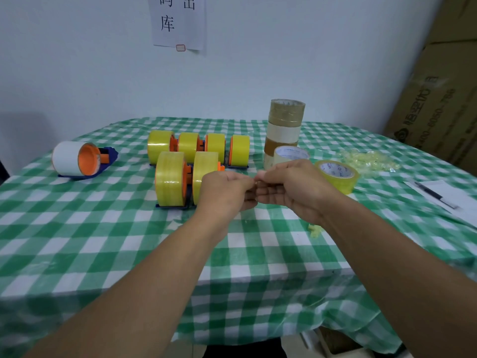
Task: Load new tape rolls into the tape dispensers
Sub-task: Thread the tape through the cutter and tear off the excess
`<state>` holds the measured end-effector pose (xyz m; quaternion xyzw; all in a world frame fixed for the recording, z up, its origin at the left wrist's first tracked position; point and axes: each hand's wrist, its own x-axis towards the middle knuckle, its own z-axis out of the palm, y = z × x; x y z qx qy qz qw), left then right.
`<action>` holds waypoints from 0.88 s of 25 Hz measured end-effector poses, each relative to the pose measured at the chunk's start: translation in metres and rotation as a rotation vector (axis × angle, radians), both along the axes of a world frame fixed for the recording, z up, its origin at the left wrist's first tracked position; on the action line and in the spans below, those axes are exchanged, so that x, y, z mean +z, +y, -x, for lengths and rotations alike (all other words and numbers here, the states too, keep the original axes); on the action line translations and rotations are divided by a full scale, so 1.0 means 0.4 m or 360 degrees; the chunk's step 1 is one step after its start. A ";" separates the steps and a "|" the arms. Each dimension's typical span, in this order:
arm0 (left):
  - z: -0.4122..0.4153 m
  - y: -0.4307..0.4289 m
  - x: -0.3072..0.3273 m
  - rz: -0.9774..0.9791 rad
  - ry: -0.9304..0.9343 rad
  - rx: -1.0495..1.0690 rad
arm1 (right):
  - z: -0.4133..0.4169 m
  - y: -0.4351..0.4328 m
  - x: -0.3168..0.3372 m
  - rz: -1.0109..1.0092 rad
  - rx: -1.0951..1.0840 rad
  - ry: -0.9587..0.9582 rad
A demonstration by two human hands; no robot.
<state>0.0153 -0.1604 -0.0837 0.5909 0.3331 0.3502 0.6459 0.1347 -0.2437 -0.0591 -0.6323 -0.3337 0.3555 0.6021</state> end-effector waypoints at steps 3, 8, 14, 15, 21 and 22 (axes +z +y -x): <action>0.006 0.010 0.007 0.0129 -0.0019 -0.0075 | -0.012 -0.010 0.000 0.0011 0.0149 -0.0183; 0.011 0.015 0.011 0.0159 0.0010 -0.0166 | -0.030 -0.020 0.008 0.0045 0.0234 -0.0407; 0.027 0.018 0.021 0.0179 0.0046 -0.0238 | -0.032 -0.030 0.020 0.0086 0.0258 -0.0421; 0.029 0.020 0.021 0.0176 0.0049 -0.0240 | -0.032 -0.031 0.020 0.0089 0.0274 -0.0406; 0.035 0.022 0.022 0.0151 0.0041 -0.0256 | -0.028 -0.019 0.016 0.0082 0.0245 -0.0438; 0.034 0.019 0.022 0.0139 0.0043 -0.0259 | -0.025 -0.014 0.014 0.0075 0.0201 -0.0440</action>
